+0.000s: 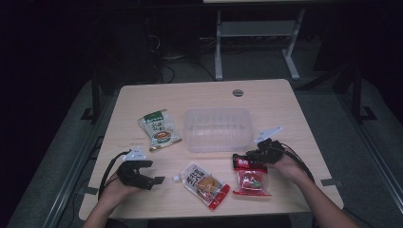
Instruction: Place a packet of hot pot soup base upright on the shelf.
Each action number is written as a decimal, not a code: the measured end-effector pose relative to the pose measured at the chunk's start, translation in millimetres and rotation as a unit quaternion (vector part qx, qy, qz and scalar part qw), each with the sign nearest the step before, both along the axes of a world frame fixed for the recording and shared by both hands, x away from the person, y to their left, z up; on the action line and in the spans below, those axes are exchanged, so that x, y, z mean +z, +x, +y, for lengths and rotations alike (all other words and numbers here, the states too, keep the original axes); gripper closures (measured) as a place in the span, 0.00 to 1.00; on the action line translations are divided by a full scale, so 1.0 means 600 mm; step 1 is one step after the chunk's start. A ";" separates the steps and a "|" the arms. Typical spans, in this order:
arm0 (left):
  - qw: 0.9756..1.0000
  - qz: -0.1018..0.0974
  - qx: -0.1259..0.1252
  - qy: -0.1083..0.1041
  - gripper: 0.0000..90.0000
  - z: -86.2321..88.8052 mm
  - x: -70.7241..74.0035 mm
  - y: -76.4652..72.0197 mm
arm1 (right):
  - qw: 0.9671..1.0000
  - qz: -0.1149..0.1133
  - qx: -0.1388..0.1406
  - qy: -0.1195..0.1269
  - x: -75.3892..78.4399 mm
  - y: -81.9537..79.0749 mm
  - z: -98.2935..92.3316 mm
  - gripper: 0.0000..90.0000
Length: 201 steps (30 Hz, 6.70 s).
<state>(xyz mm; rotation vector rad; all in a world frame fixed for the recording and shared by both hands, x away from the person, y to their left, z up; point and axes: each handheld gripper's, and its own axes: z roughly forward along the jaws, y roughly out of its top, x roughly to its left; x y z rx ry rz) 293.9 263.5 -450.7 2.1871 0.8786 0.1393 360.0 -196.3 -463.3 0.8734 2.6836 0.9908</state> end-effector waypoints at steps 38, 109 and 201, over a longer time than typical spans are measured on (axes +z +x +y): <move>1.000 -0.001 0.004 -0.002 0.15 0.002 0.003 0.000 | 0.998 0.012 -0.052 -0.019 0.022 -0.055 -0.096 1.00; 0.989 -0.021 -0.143 -0.028 1.00 -0.153 0.065 -0.005 | 0.996 0.009 -0.052 0.069 0.049 -0.089 -0.101 0.46; 0.974 -0.001 -0.223 0.048 1.00 -0.381 -0.018 0.048 | 0.983 0.116 -0.035 0.138 0.014 -0.077 -0.107 0.40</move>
